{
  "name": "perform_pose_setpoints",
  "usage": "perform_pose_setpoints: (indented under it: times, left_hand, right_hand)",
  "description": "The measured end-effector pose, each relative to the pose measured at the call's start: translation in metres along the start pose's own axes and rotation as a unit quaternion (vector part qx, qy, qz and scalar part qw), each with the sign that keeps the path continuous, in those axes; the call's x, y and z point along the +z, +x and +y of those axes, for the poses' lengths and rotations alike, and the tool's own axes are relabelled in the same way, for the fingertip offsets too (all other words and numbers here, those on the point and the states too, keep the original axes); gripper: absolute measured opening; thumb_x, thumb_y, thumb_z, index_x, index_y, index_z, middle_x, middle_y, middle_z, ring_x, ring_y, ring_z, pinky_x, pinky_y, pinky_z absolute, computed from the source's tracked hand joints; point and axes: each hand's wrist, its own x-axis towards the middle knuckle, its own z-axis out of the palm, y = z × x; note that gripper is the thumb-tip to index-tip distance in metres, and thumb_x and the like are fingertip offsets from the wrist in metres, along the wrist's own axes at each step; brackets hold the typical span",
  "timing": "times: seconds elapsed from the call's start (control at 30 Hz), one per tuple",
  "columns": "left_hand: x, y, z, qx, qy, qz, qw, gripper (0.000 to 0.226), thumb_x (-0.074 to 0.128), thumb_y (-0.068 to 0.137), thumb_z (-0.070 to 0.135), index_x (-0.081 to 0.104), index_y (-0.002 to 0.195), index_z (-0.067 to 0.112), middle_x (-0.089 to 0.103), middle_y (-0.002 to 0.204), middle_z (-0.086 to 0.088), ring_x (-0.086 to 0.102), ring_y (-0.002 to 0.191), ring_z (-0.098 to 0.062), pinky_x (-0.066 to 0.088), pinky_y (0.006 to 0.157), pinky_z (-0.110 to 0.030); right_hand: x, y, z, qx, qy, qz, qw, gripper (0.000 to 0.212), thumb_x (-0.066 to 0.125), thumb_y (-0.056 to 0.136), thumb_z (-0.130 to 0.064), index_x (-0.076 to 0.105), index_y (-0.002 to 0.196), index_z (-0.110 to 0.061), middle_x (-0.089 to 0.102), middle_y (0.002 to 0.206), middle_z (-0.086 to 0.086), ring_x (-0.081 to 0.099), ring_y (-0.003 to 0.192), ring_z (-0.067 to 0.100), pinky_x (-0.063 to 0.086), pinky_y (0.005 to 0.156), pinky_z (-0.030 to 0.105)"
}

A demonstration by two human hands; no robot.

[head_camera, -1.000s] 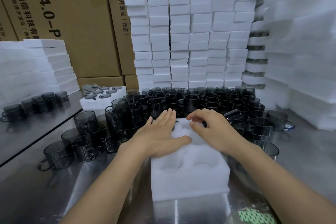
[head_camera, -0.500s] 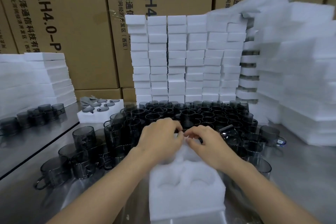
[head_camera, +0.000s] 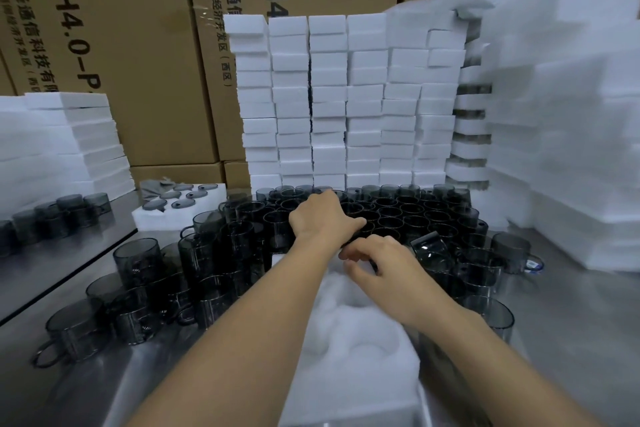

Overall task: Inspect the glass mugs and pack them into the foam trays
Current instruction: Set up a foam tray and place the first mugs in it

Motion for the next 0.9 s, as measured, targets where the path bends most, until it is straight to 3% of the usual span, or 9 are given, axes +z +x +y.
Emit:
perform_pose_setpoints:
  times: [0.1,0.2,0.3,0.43,0.6,0.73,0.9]
  left_hand:
    - [-0.008,-0.01,-0.001,0.015,-0.05,0.02,0.998,0.048,0.079,0.079,0.065,0.063,0.097,0.022,0.067,0.088,0.008,0.066,0.085,-0.021,0.037,0.059,-0.031]
    - [-0.028,-0.033,-0.008,0.074,-0.11,0.115,0.984,0.055,0.077,0.075,0.069,0.065,0.12,0.04,0.067,0.087,0.017,0.066,0.087,-0.014,0.042,0.066,-0.032]
    - [-0.04,-0.066,-0.027,0.153,-0.202,0.253,0.934,0.056,0.074,0.075,0.068,0.055,0.124,0.05,0.054,0.064,0.015,0.058,0.065,-0.005,0.046,0.056,-0.03]
    - [-0.044,-0.097,-0.047,0.194,-0.323,0.365,0.851,0.056,0.09,0.08,0.046,0.058,0.126,0.041,0.049,0.063,0.01,0.055,0.06,-0.015,0.049,0.057,-0.03]
    - [-0.064,-0.101,-0.045,0.209,-0.401,0.416,0.789,0.059,0.093,0.083,0.031,0.059,0.131,0.031,0.048,0.067,0.005,0.052,0.059,-0.017,0.045,0.059,-0.024]
    - [-0.068,-0.105,-0.043,0.207,-0.449,0.413,0.765,0.058,0.094,0.084,0.031,0.061,0.13,0.019,0.053,0.07,0.003,0.052,0.06,-0.018,0.046,0.058,-0.029]
    - [-0.073,-0.101,-0.044,0.174,-0.517,0.381,0.746,0.058,0.093,0.084,0.032,0.059,0.131,0.03,0.061,0.083,0.004,0.058,0.063,-0.018,0.05,0.061,-0.031]
  right_hand:
    - [0.001,0.0,0.001,-0.004,0.002,0.003,1.0,0.023,0.055,0.105,-0.037,0.07,0.122,-0.034,0.063,0.108,-0.019,0.049,0.107,0.004,0.045,0.092,0.027]
    - [0.001,0.002,0.001,-0.009,-0.006,0.001,1.0,0.023,0.055,0.105,-0.038,0.07,0.122,-0.033,0.062,0.106,-0.019,0.048,0.105,0.004,0.044,0.089,0.027]
    - [0.002,0.003,0.002,-0.01,-0.004,0.001,1.0,0.022,0.055,0.104,-0.042,0.068,0.121,-0.037,0.06,0.102,-0.023,0.046,0.102,-0.002,0.042,0.083,0.026]
    - [0.001,0.002,0.004,-0.007,0.01,-0.003,1.0,0.022,0.055,0.103,-0.043,0.069,0.121,-0.042,0.062,0.106,-0.026,0.048,0.107,-0.004,0.044,0.087,0.027]
    - [-0.001,0.001,0.005,0.003,0.021,-0.005,1.0,0.018,0.057,0.104,-0.043,0.068,0.118,-0.045,0.063,0.108,-0.027,0.052,0.114,-0.001,0.047,0.095,0.03]
    - [-0.003,0.0,0.004,0.008,0.024,-0.006,1.0,0.019,0.058,0.105,-0.041,0.069,0.121,-0.043,0.064,0.112,-0.024,0.052,0.116,-0.001,0.047,0.098,0.03]
    - [-0.004,0.0,0.003,0.007,0.018,-0.011,1.0,0.02,0.058,0.106,-0.038,0.07,0.121,-0.041,0.064,0.11,-0.022,0.051,0.115,-0.001,0.043,0.094,0.025]
